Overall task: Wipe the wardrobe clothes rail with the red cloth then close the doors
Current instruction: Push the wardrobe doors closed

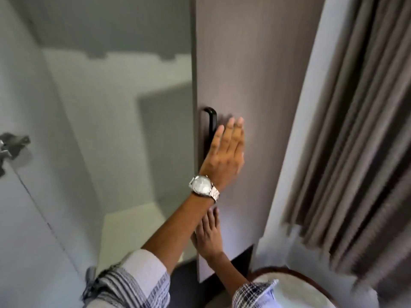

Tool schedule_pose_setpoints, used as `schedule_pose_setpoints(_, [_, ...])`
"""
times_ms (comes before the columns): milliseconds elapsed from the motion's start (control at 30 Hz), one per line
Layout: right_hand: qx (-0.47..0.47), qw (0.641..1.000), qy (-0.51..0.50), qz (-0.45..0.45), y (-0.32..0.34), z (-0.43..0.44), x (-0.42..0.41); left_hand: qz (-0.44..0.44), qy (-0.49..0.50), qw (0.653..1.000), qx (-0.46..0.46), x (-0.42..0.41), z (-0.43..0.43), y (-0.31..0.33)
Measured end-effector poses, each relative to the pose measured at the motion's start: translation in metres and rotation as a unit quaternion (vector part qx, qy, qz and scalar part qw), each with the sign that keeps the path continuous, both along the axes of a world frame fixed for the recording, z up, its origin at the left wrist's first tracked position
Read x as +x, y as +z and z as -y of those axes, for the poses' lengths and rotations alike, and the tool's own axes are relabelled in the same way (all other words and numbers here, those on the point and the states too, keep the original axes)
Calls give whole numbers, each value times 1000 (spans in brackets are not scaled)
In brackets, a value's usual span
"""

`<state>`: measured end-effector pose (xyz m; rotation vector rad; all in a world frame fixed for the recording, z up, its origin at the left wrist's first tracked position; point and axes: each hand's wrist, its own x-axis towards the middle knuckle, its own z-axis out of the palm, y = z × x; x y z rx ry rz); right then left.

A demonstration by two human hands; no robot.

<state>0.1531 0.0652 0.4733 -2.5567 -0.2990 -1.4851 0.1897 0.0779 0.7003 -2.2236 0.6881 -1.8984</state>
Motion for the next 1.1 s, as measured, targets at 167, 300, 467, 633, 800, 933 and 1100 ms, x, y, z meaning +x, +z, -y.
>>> schedule_pose_setpoints(167, [-28,999,-31,25,-28,-4,-3,0,-14,1000,-3,-14,5,-19])
schedule_pose_setpoints(300, [-3,996,-72,46,-34,-1,31,10,-22,1000,1,11,-1,-15])
schedule_pose_setpoints(467, [-13,995,-63,70,-56,-2,63,56,12,998,5,37,2,-23])
schedule_pose_setpoints(633, [-48,988,-90,-119,-34,-8,32,-72,12,996,44,9,-11,-9])
schedule_pose_setpoints(800, [47,939,-109,-322,-23,-25,-17,-260,-78,961,-61,-77,-64,7])
schedule_pose_setpoints(933, [207,916,16,-343,-21,-86,-75,-163,-90,945,-268,-182,-151,7])
schedule_pose_setpoints(1100, [138,887,355,-260,0,-219,-190,25,156,911,-381,-305,-274,12])
